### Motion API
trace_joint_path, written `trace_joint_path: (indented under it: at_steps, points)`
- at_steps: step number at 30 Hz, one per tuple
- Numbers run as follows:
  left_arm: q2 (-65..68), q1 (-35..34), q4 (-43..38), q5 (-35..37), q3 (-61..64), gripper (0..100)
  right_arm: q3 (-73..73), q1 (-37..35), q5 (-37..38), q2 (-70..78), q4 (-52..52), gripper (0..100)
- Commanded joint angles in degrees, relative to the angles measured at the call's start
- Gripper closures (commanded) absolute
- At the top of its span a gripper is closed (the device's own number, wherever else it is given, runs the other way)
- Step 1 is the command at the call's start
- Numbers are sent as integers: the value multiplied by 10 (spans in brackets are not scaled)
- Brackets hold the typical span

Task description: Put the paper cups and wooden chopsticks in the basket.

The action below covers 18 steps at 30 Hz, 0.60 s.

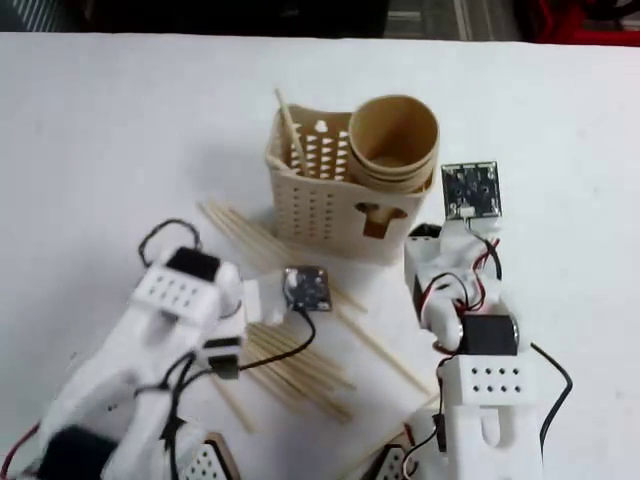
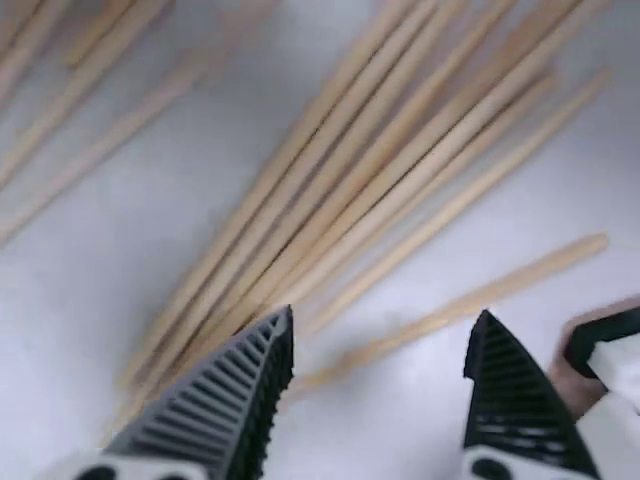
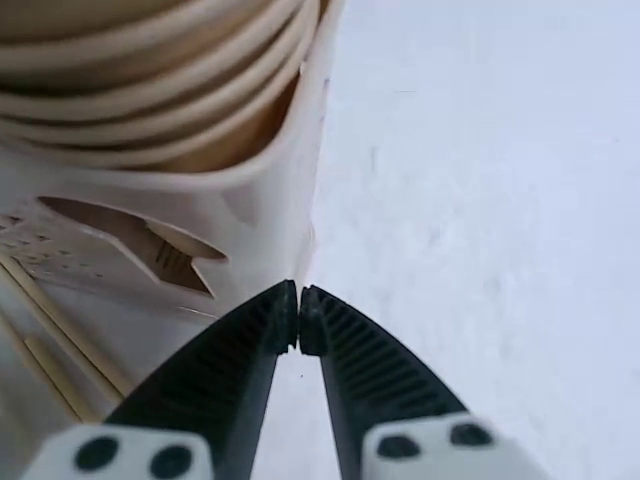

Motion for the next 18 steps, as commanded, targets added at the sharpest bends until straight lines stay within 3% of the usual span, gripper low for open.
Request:
trace_joint_path:
  at_steps: [1,8,18]
  points:
    - [75,8,-31,-4,-50,722,-3,13,-6,-8,-8,980]
    - [166,8,-98,66,-70,729,-2,13,-6,-8,-7,980]
    - [186,51,-104,72,-68,911,-1,13,-6,-8,-7,979]
